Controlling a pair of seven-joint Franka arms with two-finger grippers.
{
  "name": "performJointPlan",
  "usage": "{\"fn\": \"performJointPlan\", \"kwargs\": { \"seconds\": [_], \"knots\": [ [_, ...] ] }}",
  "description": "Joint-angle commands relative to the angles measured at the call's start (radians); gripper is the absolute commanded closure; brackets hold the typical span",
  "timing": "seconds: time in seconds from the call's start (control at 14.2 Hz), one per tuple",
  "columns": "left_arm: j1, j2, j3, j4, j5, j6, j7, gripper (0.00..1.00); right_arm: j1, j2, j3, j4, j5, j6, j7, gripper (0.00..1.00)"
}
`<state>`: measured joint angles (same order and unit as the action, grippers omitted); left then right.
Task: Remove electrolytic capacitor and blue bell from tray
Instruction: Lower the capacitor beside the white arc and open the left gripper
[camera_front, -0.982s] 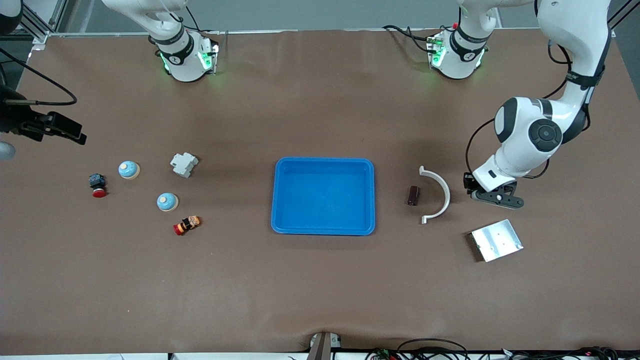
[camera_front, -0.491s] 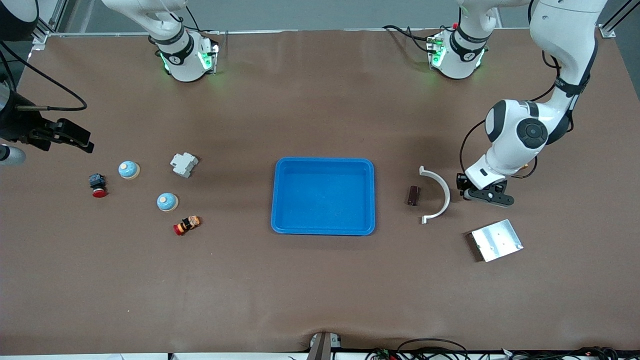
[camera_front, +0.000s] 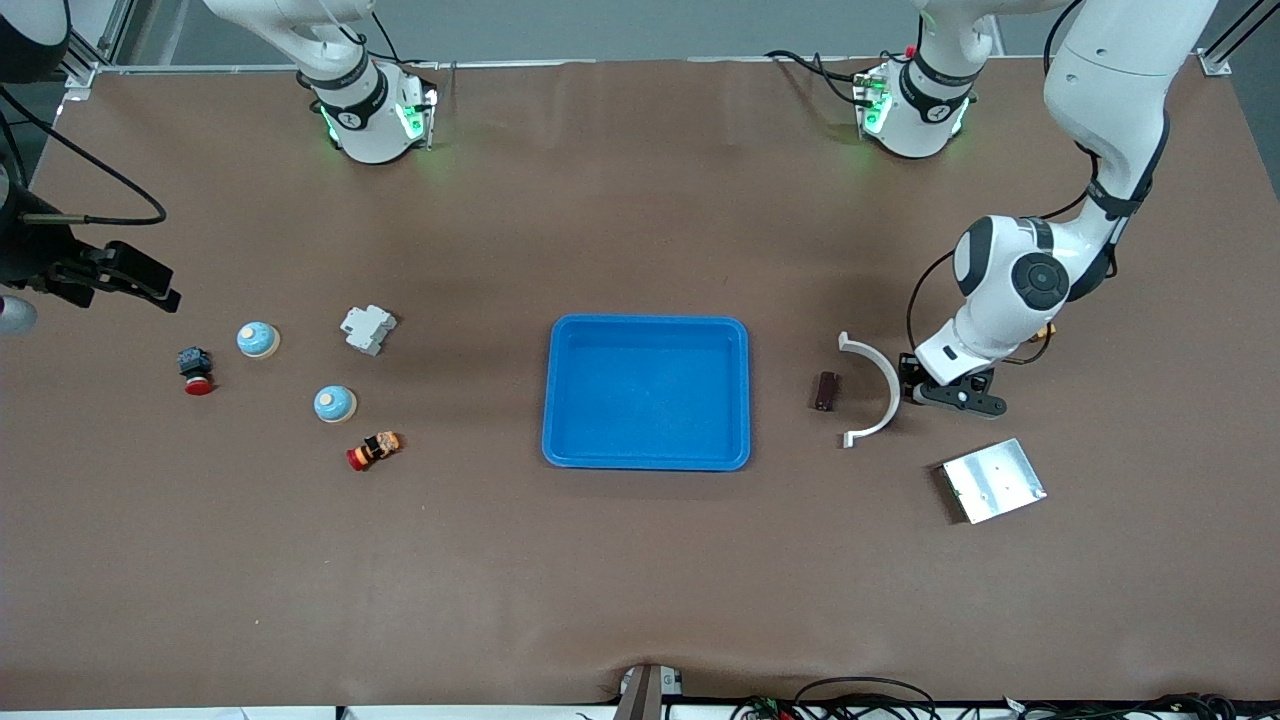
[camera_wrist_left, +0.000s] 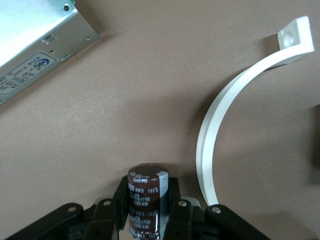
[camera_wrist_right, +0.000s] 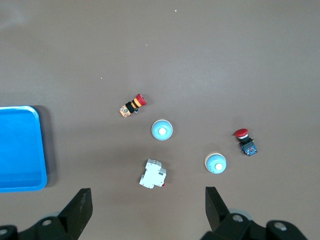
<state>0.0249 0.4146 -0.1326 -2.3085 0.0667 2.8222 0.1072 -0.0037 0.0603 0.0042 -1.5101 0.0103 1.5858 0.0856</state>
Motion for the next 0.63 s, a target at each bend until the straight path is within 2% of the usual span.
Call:
{"fn": "performJointPlan", "kwargs": {
  "seconds": [0.0, 0.28, 0.35, 0.42, 0.56],
  "knots": [
    [-0.002, 0.03, 0.001, 0.018, -0.008, 0.014, 0.019, 1.0, -0.025, -0.005, 0.007, -0.007, 0.014, 0.005, -0.006, 0.0],
    [0.003, 0.041, 0.004, 0.037, -0.007, 0.014, 0.019, 1.0, -0.035, -0.005, 0.007, -0.009, 0.014, 0.002, -0.009, 0.0],
    [0.004, 0.041, 0.004, 0.037, -0.007, 0.013, 0.019, 0.48, -0.035, -0.005, 0.007, -0.009, 0.014, 0.0, -0.009, 0.0],
    [0.004, 0.04, 0.004, 0.038, -0.008, 0.013, 0.019, 0.04, -0.035, -0.005, 0.007, -0.009, 0.014, -0.001, -0.009, 0.0],
    [0.003, 0.032, 0.002, 0.041, -0.008, 0.01, 0.006, 0.0, -0.033, -0.005, 0.007, -0.009, 0.014, -0.001, -0.009, 0.0]
  ]
}}
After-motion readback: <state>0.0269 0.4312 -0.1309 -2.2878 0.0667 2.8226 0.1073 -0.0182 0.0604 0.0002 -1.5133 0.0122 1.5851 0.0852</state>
